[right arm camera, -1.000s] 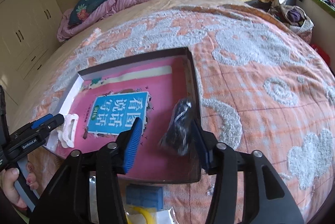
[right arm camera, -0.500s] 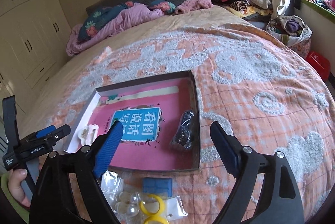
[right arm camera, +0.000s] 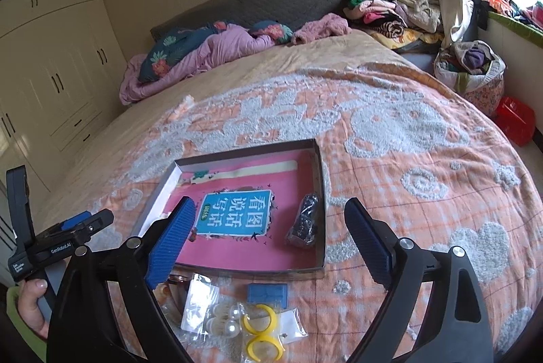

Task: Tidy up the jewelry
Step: 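Open both tools and withdraw them from the box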

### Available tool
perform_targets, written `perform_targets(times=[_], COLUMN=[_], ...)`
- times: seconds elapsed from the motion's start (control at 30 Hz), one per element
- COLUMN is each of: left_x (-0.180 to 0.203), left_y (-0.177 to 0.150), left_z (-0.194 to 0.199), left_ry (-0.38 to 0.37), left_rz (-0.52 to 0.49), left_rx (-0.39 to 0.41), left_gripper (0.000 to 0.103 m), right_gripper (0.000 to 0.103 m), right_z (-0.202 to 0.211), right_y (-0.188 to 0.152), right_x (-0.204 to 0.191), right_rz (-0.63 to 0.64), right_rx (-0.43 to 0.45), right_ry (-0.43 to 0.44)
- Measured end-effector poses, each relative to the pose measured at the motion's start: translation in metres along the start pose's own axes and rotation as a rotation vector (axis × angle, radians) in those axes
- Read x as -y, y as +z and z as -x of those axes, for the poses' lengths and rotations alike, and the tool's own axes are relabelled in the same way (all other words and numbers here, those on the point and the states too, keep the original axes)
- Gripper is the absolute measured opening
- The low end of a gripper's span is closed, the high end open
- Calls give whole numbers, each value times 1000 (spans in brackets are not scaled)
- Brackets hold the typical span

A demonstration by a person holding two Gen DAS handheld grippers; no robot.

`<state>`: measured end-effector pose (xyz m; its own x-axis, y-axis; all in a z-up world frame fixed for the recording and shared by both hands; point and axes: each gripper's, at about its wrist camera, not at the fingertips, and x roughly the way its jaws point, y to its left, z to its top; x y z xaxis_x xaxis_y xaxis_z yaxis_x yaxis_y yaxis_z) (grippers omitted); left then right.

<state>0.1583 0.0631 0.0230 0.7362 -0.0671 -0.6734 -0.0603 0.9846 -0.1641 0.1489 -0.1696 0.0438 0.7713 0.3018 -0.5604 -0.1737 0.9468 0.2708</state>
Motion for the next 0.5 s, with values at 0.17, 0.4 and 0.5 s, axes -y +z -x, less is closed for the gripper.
perform_targets(times=[0.17, 0.4, 0.5], left_x=[2, 6, 8], left_y=[-3, -9, -12], left_z=[14, 32, 37], left_ry=[-1, -7, -15], left_rz=[2, -5, -5], left_rx=[14, 29, 29], left_gripper=[93, 93, 93], right_gripper=[89, 89, 89], right_z=[15, 34, 40], right_y=[2, 1, -2], right_x=[-3, -2, -1], right_rz=[9, 20, 25], right_rx=[22, 43, 47], right_ry=[6, 13, 15])
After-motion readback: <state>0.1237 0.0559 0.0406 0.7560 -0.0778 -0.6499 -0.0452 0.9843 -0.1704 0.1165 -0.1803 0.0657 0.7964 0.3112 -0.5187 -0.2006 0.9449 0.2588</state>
